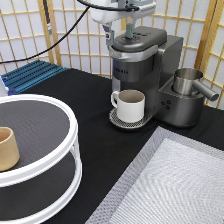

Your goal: Make coffee

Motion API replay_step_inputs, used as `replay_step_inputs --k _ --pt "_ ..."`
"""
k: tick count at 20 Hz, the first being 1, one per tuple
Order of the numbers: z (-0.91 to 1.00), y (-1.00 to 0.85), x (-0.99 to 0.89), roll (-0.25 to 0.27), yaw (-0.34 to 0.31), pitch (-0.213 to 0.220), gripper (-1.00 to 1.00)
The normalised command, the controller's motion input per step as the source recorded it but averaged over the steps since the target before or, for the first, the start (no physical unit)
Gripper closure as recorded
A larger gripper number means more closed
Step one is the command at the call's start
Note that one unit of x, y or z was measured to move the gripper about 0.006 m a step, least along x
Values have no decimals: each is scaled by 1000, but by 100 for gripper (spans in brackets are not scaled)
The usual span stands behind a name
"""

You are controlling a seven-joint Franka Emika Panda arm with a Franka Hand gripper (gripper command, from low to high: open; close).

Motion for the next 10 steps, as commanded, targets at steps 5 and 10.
replay_step_inputs --k 5,10 --pt "-93 78 -110 -23 -22 32 -100" --pt "854 -705 -361 20 3 -9 -100"
